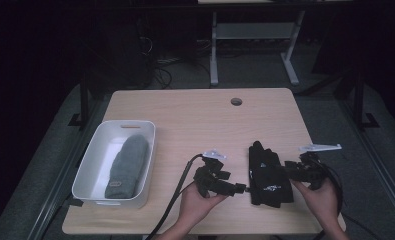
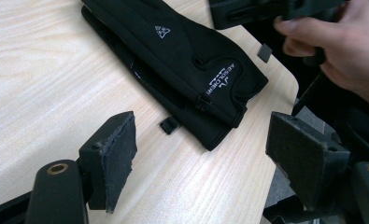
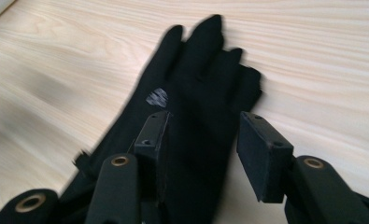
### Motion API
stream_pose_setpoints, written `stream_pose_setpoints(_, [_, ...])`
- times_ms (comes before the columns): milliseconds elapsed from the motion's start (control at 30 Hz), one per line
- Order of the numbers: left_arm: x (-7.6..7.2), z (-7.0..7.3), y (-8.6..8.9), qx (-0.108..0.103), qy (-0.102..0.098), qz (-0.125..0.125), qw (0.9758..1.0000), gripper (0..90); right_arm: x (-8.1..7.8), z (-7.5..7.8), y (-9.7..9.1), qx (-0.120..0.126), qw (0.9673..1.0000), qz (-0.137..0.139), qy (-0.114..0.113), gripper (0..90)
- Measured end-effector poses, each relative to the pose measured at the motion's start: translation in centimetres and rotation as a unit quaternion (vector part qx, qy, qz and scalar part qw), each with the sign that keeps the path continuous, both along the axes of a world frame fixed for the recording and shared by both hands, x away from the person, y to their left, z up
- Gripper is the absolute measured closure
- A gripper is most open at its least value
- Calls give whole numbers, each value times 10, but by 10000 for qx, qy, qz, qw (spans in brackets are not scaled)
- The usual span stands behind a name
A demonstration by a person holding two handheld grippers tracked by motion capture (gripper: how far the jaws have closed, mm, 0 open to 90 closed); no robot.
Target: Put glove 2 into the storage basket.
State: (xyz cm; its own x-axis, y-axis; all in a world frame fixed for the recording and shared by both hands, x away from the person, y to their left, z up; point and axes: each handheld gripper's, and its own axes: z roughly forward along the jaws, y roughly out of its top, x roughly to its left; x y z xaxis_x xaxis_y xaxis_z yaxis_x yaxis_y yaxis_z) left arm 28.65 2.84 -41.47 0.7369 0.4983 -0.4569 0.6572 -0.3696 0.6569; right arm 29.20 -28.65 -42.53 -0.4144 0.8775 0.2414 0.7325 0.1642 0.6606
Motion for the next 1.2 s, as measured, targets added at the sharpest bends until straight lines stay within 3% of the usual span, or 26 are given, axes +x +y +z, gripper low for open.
stream_pose_setpoints(100, [0, -4, -2, 22, 48, 0, 10000, 240, -14, -4, -18, 228, 9997, -30, 19, 612])
stream_pose_setpoints(200, [1, -10, -4, 52, 120, -28, 9999, 240, -25, -14, -29, 345, 9992, 66, 211, 674])
stream_pose_setpoints(367, [0, -17, -10, 149, 181, -96, 9997, 240, -33, -27, -31, 310, 9986, 251, 361, 787])
stream_pose_setpoints(533, [-1, -21, -14, 152, 234, -118, 9995, 244, -37, -24, -34, 276, 9992, 141, 256, 786])
stream_pose_setpoints(633, [-2, -22, -15, 156, 246, -151, 9995, 245, -38, -27, -40, 233, 9991, 31, 346, 803])
stream_pose_setpoints(733, [-1, -23, -15, 163, 255, -159, 9994, 245, -40, -32, -38, 182, 9987, 131, 447, 816])
stream_pose_setpoints(833, [-1, -24, -15, 162, 291, -119, 9994, 245, -41, -32, -31, 243, 9985, 297, 399, 842])
stream_pose_setpoints(1067, [0, -25, -15, 182, 316, -108, 9993, 245, -41, -15, -11, 341, 9966, 672, 318, 849])
stream_pose_setpoints(1100, [0, -26, -16, 198, 326, -123, 9992, 245, -41, -15, -8, 344, 9964, 666, 386, 846])
stream_pose_setpoints(1167, [-1, -27, -16, 195, 341, -120, 9992, 245, -40, -18, -6, 214, 9968, 698, 327, 805])
stream_pose_setpoints(1200, [-1, -28, -16, 202, 356, -121, 9991, 245, -40, -18, -9, 268, 9971, 647, 305, 769])
